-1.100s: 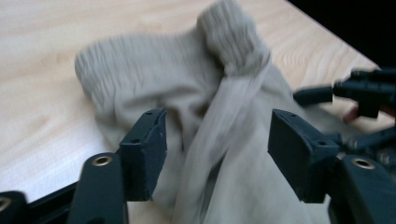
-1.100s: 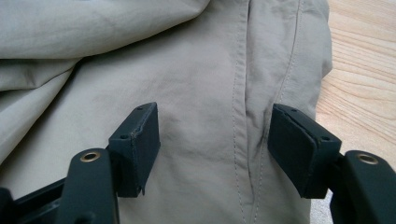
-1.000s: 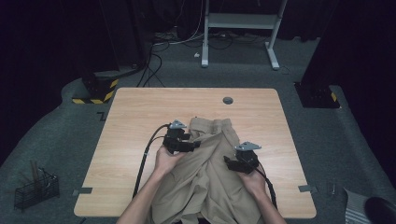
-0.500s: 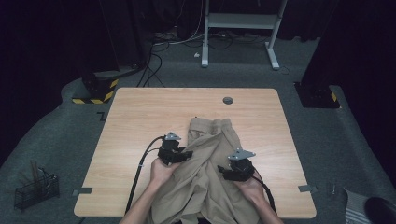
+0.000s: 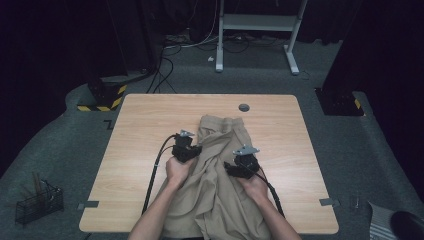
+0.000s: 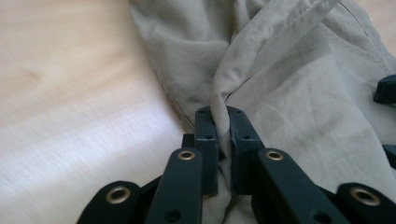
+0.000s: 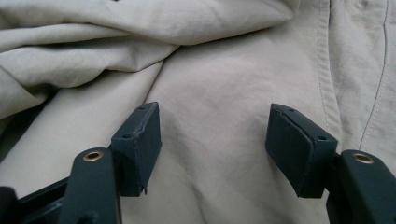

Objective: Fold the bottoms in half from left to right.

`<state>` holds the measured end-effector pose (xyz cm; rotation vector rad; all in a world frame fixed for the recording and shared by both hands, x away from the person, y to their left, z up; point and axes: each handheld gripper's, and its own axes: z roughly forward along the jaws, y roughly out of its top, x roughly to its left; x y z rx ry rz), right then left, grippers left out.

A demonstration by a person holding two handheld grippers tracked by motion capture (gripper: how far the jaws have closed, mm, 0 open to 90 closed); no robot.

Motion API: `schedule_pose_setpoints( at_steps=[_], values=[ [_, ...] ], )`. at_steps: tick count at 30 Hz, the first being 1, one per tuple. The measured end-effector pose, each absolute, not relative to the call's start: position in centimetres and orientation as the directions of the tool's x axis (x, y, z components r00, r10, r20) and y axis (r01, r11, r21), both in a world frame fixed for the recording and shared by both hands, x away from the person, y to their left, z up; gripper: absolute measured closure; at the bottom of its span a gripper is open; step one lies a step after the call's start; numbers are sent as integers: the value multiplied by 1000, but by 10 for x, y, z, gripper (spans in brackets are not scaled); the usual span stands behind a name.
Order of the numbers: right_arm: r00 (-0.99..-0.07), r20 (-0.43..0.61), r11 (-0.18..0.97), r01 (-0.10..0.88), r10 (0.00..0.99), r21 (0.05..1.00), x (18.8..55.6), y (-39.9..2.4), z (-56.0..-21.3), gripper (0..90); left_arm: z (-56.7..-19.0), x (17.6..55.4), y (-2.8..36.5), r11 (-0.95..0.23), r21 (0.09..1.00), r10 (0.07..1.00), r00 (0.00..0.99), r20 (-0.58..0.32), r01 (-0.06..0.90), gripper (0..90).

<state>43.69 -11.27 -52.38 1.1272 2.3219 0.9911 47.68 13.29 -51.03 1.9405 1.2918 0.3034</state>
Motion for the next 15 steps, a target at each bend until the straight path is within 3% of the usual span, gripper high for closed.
schedule_pose_setpoints(
  at_steps=[3,5,10,15],
  values=[
    [-608,-22,429,534,794,728,444,-111,-524,352,-504,473,138,-173,723,860,460,-221,669,765],
    [-623,-26,444,527,782,724,441,-114,-522,343,-497,463,144,-168,748,853,475,-216,642,654],
    [-640,-40,454,499,767,738,397,-136,-514,378,-489,441,157,-202,761,841,507,-188,617,455],
    [-639,-31,460,519,769,720,386,-150,-522,385,-495,426,173,-209,748,851,495,-178,630,428]
  ],
)
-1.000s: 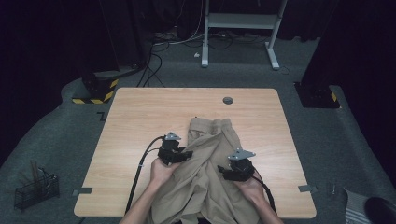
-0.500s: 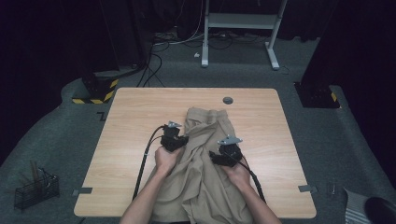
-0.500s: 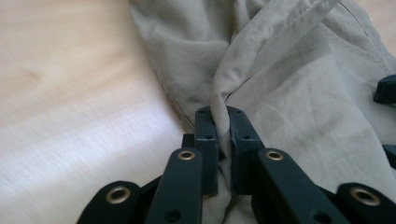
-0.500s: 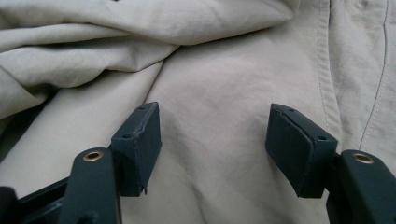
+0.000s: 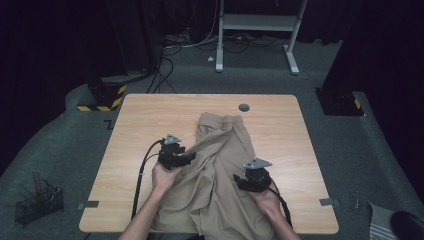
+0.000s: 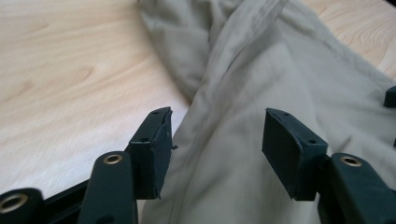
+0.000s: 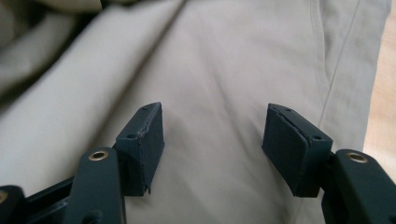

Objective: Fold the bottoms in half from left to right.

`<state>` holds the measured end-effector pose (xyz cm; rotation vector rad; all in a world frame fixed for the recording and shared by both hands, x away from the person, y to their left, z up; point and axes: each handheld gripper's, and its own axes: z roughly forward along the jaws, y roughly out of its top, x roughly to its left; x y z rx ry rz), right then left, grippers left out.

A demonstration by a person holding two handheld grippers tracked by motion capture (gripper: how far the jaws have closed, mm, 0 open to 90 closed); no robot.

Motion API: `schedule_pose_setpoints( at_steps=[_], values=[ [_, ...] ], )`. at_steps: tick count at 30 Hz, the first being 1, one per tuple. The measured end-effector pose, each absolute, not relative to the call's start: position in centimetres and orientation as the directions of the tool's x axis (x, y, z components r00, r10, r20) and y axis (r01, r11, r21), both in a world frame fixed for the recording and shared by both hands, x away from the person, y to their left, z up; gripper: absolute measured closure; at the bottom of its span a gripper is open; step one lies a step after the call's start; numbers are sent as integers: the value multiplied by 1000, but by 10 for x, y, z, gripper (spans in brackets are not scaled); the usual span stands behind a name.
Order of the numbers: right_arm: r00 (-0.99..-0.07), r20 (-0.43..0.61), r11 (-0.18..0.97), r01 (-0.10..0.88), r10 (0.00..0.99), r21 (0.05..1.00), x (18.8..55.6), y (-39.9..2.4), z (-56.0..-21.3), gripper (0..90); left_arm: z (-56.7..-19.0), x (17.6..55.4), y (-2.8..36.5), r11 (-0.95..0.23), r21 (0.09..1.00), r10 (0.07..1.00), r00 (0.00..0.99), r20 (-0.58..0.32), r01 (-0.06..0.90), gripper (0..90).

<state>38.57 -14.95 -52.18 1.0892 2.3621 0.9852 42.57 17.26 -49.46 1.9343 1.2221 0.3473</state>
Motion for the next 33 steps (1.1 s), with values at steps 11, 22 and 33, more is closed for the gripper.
schedule_pose_setpoints(
  at_steps=[11,22,33],
  values=[
    [-620,-33,444,523,784,728,399,-142,-523,372,-517,436,187,-216,706,884,441,-152,675,745],
    [-589,-32,421,539,808,730,428,-126,-523,373,-494,446,198,-144,740,862,451,-233,657,898],
    [-582,-26,414,545,812,730,442,-118,-523,367,-488,439,144,-188,765,771,575,-274,616,832]
  ],
)
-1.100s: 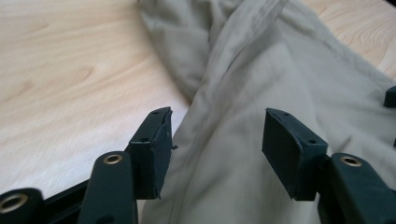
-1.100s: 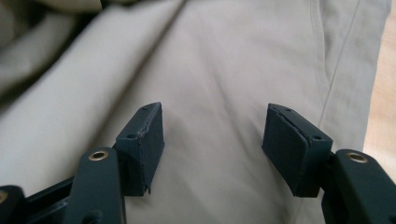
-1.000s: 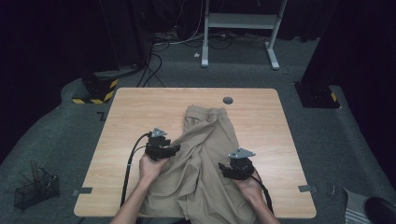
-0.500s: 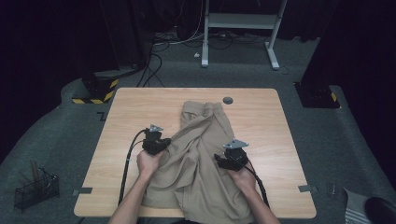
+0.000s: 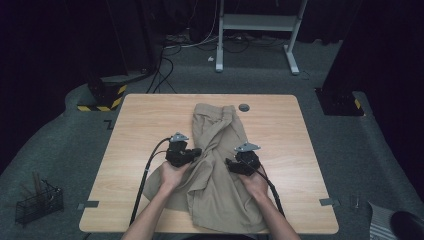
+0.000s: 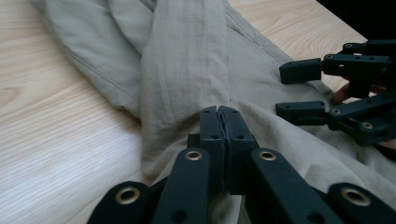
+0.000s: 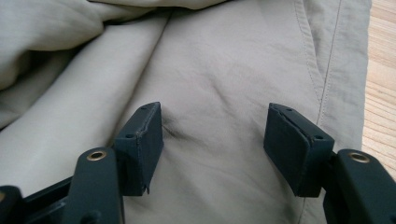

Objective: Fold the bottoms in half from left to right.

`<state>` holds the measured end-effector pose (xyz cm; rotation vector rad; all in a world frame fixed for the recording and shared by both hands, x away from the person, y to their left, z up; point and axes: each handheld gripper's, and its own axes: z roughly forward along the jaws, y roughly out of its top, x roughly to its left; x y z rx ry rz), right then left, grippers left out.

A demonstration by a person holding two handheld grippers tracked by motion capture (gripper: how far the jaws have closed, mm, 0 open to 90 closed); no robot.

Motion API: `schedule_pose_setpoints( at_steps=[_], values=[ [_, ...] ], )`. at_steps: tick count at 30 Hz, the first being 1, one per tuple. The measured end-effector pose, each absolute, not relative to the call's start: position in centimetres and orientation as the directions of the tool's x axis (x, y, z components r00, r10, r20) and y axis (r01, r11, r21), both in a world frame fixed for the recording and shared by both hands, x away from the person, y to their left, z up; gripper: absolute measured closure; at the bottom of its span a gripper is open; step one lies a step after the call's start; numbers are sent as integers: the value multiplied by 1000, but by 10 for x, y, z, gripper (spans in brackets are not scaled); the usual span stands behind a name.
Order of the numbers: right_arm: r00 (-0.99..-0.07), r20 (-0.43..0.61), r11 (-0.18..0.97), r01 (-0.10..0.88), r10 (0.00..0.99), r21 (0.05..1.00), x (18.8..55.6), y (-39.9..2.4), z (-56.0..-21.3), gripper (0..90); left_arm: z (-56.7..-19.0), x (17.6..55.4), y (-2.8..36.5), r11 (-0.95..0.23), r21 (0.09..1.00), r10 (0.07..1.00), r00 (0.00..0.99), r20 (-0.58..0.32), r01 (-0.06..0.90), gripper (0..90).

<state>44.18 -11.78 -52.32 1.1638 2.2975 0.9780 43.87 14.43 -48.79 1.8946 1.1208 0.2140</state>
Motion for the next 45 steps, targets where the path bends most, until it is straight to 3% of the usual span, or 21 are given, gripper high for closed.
schedule_pose_setpoints(
  at_steps=[3,6,10,13,19,25,28,30,34,39,45],
  values=[
    [-602,22,399,556,798,730,433,-126,-519,382,-479,426,149,-225,788,793,577,-194,574,605],
    [-615,29,389,533,788,751,413,-136,-512,379,-473,410,165,-237,791,816,557,-153,564,455],
    [-635,12,433,541,773,721,391,-145,-519,376,-487,399,186,-262,767,854,510,-98,586,376],
    [-631,-1,435,533,775,726,389,-145,-523,386,-501,400,192,-249,746,868,484,-111,618,377],
    [-608,-16,426,536,793,729,396,-136,-524,381,-522,413,183,-282,737,891,452,-35,614,419],
    [-590,-17,413,545,807,730,416,-128,-524,379,-525,431,183,-267,763,914,406,6,589,649],
    [-578,-14,404,551,816,730,425,-125,-524,380,-523,441,186,-253,751,919,395,-12,610,819],
    [-576,-16,403,552,817,730,427,-124,-524,380,-521,447,192,-212,738,920,387,-71,640,870],
    [-578,-21,406,547,816,732,427,-124,-524,380,-505,438,193,-184,769,893,431,-129,612,887],
    [-577,-22,407,547,817,731,427,-124,-524,379,-477,410,172,-201,832,812,563,-154,517,887],
    [-583,-7,404,555,813,727,425,-125,-523,361,-502,406,141,-267,791,785,600,-152,550,882]
  ],
)
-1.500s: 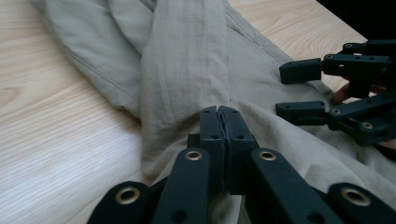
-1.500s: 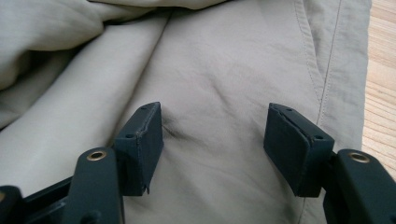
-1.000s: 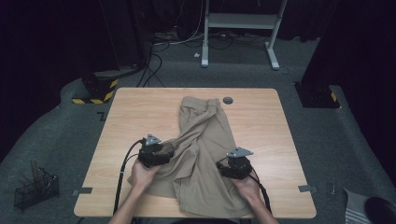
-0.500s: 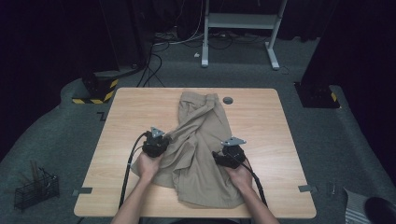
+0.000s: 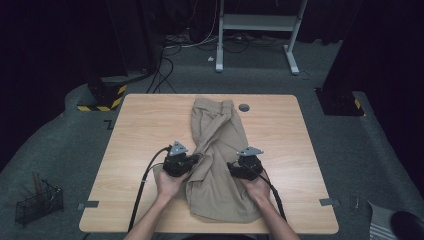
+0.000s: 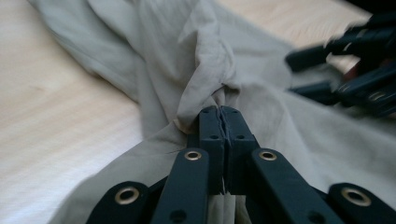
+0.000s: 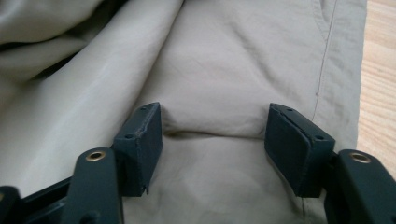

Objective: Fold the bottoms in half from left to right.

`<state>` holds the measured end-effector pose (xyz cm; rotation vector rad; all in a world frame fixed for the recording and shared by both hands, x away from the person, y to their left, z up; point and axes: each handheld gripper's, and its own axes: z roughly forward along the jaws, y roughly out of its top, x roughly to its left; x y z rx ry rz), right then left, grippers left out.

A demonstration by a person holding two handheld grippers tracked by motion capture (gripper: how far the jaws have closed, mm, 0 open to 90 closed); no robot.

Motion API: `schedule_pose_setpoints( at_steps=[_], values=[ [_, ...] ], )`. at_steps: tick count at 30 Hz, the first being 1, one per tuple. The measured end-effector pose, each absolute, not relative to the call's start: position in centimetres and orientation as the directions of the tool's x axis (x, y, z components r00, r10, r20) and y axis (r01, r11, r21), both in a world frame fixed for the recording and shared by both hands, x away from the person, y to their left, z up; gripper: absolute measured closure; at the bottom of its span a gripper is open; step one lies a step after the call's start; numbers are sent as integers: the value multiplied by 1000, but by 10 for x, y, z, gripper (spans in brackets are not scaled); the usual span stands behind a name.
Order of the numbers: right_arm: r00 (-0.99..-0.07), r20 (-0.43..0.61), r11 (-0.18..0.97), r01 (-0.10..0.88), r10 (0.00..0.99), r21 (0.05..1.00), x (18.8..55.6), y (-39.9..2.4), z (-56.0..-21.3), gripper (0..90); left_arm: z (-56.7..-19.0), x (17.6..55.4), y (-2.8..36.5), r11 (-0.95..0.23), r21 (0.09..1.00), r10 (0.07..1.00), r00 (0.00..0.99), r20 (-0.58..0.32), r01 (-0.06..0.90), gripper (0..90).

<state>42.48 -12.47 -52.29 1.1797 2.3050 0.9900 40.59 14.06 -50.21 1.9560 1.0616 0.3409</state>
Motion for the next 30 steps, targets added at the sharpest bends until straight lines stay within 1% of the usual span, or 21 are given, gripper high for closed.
schedule_pose_setpoints(
  at_steps=[2,3,5,6,8,9,12,15,16,17,20,21,23,24,26,28,30],
  values=[
    [-599,13,395,544,800,741,413,-127,-520,380,-512,410,139,-264,774,797,582,-161,576,881],
    [-616,9,410,534,787,739,407,-127,-519,389,-514,412,139,-261,769,800,576,-166,583,881],
    [-636,-30,464,529,771,711,399,-125,-521,393,-517,418,140,-266,761,816,558,-148,591,881],
    [-635,-22,453,527,772,719,398,-126,-522,397,-519,421,140,-274,755,824,550,-134,595,881],
    [-629,-17,440,523,777,730,400,-127,-524,398,-523,428,141,-286,761,833,543,-103,582,881],
    [-623,-17,434,525,782,732,404,-126,-524,397,-524,434,144,-272,766,843,528,-103,583,882],
    [-610,-17,426,533,792,731,418,-119,-524,397,-524,454,152,-223,754,860,490,-147,618,883],
    [-602,-17,420,537,799,732,428,-114,-524,396,-520,463,161,-179,742,877,446,-177,646,886],
    [-600,-16,418,539,800,731,429,-113,-524,396,-515,460,163,-160,748,870,450,-201,644,886],
    [-601,-20,421,535,799,733,431,-112,-524,395,-509,454,162,-160,760,861,465,-205,630,886],
    [-600,-20,420,537,800,732,431,-111,-524,394,-488,432,149,-188,808,822,539,-182,559,886],
    [-601,-20,421,536,799,732,431,-111,-524,394,-478,423,140,-216,823,796,583,-162,525,885],
    [-599,-21,421,537,800,731,431,-111,-524,394,-474,417,129,-258,825,769,623,-139,502,879],
    [-598,-21,421,538,801,730,430,-111,-524,394,-476,415,121,-302,812,756,644,-116,500,873],
    [-599,-20,420,538,801,731,431,-111,-524,393,-483,415,117,-333,796,757,647,-94,505,802],
    [-601,-20,421,537,799,731,431,-112,-524,390,-489,416,122,-290,794,772,621,-135,534,684],
    [-607,-15,423,535,795,731,431,-112,-524,378,-488,412,130,-263,804,788,600,-140,533,571]
  ],
)
